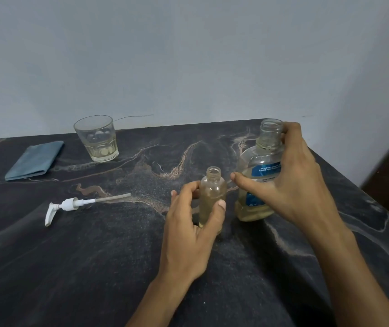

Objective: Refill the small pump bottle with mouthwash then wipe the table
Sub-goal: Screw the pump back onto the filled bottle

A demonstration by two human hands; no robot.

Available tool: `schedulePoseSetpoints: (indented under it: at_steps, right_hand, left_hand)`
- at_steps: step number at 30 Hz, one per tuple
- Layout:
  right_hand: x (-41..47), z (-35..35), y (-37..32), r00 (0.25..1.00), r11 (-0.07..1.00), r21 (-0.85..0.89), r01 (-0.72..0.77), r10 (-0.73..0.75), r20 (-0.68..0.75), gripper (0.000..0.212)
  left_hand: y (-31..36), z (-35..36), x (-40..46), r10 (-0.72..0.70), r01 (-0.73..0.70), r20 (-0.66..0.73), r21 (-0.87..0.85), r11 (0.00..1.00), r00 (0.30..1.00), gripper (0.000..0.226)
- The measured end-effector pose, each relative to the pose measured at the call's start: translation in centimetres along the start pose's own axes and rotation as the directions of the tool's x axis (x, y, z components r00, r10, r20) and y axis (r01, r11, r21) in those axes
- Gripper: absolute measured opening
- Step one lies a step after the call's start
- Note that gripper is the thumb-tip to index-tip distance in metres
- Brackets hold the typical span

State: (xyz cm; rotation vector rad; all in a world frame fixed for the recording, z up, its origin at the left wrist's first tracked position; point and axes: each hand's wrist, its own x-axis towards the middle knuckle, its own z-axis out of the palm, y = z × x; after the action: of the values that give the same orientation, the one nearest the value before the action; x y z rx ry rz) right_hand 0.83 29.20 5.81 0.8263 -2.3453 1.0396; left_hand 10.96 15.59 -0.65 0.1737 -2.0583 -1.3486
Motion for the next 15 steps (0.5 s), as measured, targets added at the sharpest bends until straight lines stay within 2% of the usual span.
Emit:
schedulePoseSetpoints:
  at_steps: [6,15]
  right_hand:
    - [0.03,-0.05,-0.04,1.000,1.000,-0.024,-0.020,0.020,0.012,0.081]
    - [-0.09,-0.06,0.05,0.997,0.996,-0.061,-0.065,0.067,0.029,0.085]
  left_hand:
    - [0.05,-0.23,0.37,0.059,-0.065,-0.084,-0.064,0.996,0.995,0.026]
    - [-0.53,-0.87,0.83,0.081,-0.089,-0.172,-0.035,0.995,0.982,0.021]
